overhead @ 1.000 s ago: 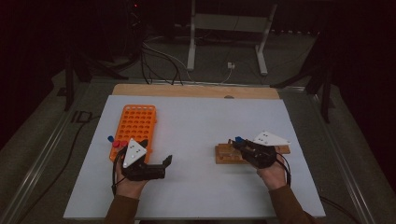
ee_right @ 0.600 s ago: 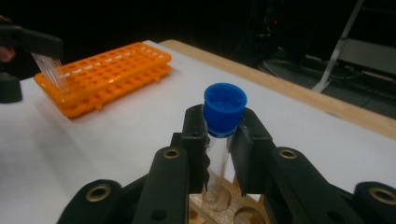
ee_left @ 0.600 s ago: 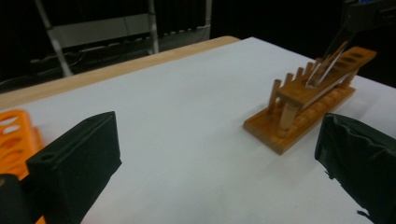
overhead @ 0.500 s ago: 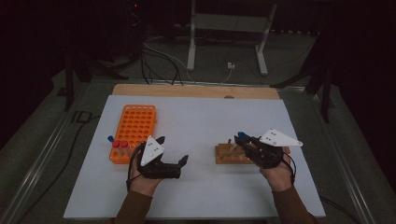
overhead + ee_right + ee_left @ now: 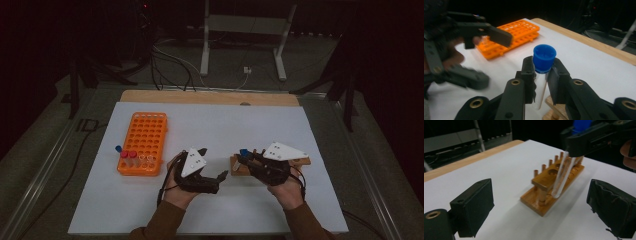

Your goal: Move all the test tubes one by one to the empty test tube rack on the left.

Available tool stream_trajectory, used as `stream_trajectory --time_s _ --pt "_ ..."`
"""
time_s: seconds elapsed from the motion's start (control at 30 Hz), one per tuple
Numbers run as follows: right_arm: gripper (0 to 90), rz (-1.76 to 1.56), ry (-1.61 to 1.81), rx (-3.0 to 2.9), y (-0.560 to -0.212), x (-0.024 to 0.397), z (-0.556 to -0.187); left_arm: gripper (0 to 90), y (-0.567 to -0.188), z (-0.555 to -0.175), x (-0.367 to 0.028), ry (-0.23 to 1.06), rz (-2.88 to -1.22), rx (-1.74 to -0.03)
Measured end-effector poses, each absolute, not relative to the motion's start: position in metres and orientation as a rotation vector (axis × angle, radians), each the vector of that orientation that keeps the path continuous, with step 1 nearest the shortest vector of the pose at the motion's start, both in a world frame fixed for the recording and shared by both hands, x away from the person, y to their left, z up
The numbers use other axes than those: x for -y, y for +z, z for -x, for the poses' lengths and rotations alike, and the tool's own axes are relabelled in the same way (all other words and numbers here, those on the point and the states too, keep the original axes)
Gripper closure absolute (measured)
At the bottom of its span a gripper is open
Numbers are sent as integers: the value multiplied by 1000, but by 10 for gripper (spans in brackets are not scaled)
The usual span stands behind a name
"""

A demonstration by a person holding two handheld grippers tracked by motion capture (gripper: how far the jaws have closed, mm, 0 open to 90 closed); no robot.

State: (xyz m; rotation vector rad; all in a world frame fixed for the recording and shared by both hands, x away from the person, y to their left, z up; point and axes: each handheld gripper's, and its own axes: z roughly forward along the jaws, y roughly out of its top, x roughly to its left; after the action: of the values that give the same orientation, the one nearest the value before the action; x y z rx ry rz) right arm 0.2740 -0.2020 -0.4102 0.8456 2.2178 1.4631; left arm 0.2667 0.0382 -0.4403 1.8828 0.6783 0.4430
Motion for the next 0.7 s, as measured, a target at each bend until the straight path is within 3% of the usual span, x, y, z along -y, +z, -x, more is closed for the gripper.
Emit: stream_trajectory --time_s 0.17,0.47,0.7 --pt "765 -826 1466 -2248 -413 196 -272 185 -444 -268 -24 438 -1908 -658" --pt "765 -806 1464 -2283 -416 189 -271 511 -447 -269 -17 396 -1919 -612" --pt "765 -801 1465 -2301 -418 186 -271 683 -449 -270 -15 358 -1934 -579"
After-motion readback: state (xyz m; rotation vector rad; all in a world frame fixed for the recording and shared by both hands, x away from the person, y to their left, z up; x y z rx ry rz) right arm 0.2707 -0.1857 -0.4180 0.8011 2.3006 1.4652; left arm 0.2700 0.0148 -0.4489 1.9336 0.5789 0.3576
